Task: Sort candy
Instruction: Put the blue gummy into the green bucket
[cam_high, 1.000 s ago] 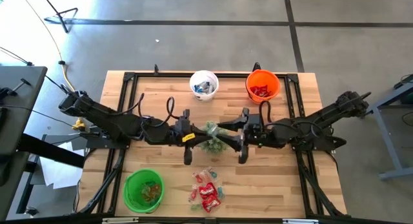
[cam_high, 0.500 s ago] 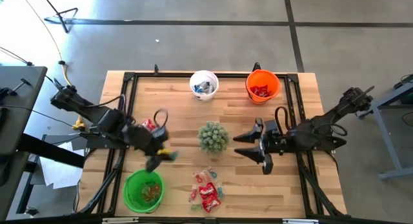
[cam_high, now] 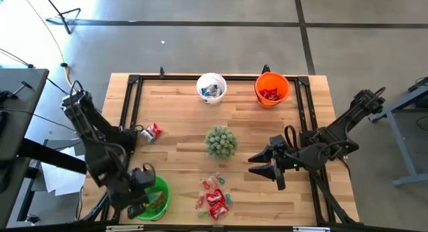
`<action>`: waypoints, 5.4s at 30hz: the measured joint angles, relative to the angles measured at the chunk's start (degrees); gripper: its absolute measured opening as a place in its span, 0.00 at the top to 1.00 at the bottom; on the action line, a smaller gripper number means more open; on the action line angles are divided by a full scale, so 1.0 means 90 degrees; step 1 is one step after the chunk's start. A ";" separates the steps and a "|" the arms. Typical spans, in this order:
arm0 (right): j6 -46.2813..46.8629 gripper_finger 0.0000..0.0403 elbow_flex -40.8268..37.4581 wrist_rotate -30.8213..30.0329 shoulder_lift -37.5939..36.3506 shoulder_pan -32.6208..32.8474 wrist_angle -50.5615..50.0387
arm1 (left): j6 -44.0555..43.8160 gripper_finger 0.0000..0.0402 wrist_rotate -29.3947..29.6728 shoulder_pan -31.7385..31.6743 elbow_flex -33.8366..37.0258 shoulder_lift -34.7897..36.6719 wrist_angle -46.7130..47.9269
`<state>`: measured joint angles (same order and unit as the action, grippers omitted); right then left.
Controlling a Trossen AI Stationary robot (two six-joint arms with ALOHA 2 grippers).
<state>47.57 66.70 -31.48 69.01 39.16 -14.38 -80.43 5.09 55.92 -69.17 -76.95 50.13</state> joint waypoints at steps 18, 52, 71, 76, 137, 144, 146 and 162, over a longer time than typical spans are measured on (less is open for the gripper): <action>0.0690 0.51 0.0001 0.0664 0.0000 -0.0053 -0.0618 | 0.0866 0.71 -0.0672 -0.0728 0.0000 -0.0548 -0.1345; 0.5155 0.51 -0.0002 0.1717 0.3549 -0.0143 -0.0691 | 0.3531 0.71 0.1006 -0.3019 -0.0010 -0.0571 -0.1981; 0.5735 0.51 -0.0002 0.1623 0.4838 -0.0167 0.0948 | 0.3168 0.71 0.0554 -0.2112 -0.0007 -0.0571 -0.1984; 0.5904 0.51 -0.0002 0.1727 0.4840 -0.0182 0.0381 | 0.3168 0.71 0.0663 -0.2017 -0.0006 -0.0571 -0.1984; 0.0024 1.00 0.0000 -0.1736 0.2221 -0.0645 0.2616 | 0.6184 0.71 0.2500 -0.3282 -0.0005 -0.0568 -0.4798; -0.0292 1.00 0.0000 -0.1772 0.2183 -0.0778 0.2638 | 0.6182 0.71 0.2498 -0.3597 -0.0005 -0.0568 -0.4878; -0.0294 1.00 0.0000 -0.1741 0.2183 -0.0813 0.2631 | 0.6184 0.71 0.2488 -0.3664 -0.0005 -0.0568 -0.4881; -0.0294 1.00 0.0000 -0.1717 0.2188 -0.0828 0.2619 | 0.6458 0.88 0.2275 -0.3803 -0.0005 -0.0564 -0.4902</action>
<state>44.93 66.70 -46.94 88.71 31.70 9.19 -22.31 25.56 21.69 -69.21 -82.02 6.01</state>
